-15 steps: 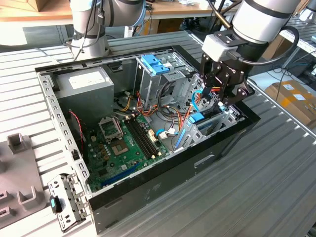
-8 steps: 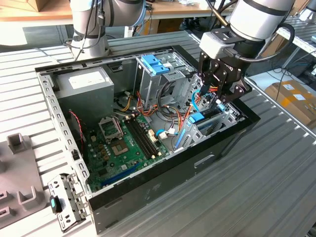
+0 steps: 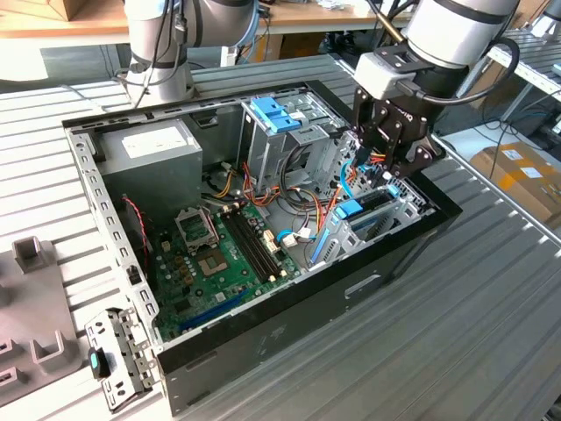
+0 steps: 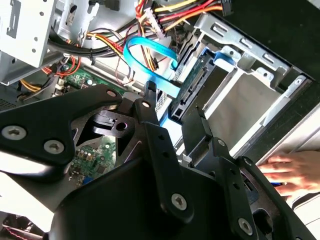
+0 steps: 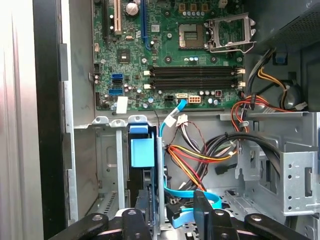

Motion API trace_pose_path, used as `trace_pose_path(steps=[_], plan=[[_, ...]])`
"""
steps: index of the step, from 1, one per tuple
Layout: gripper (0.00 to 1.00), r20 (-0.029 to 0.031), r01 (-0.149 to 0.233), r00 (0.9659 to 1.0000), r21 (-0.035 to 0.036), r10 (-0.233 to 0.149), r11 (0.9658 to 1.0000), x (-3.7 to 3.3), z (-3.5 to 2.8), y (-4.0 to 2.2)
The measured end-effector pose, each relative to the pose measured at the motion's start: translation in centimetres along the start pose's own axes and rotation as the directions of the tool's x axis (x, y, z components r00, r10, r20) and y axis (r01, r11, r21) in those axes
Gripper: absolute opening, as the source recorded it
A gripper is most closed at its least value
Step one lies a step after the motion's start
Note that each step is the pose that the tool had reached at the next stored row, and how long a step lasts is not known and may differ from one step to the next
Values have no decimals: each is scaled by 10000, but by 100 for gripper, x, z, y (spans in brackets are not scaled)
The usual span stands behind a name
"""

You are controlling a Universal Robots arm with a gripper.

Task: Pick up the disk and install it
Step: 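Insert the first disk wire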

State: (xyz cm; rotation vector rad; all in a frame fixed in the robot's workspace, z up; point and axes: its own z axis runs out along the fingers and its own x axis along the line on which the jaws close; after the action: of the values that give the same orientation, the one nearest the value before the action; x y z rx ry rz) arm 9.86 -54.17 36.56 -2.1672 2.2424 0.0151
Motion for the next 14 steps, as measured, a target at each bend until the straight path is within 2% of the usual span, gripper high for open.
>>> trace_pose_path(steps=[6, 9, 12, 14], plan=[[49, 0, 7, 10000, 0, -7, 10000, -52, 2, -95], [49, 2, 27, 10000, -5, -27, 10000, -67, 5, -205], [49, -1, 26, 10000, -5, -26, 10000, -66, 5, -202], [49, -1, 27, 10000, -5, -27, 10000, -65, 5, -171]])
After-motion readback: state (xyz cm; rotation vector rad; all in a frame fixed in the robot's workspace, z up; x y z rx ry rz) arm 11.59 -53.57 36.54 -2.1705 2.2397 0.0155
